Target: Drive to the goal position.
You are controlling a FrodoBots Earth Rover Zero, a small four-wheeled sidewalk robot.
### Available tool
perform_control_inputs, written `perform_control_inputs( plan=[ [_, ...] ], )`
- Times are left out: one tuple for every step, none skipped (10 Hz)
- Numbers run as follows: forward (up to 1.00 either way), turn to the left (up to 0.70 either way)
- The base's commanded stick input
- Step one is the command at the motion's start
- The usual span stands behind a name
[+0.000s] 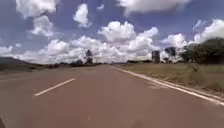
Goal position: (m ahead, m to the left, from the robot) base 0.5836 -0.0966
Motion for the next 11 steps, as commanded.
perform_control_inputs(
  plan=[
    [1.0,0.0],
    [1.0,0.0],
    [1.0,0.0],
    [1.0,0.0],
    [1.0,0.0],
    [1.0,0.0],
    [1.0,0.0],
    [1.0,0.0],
    [1.0,0.0],
    [1.0,0.0],
    [1.0,0.0]
  ],
)
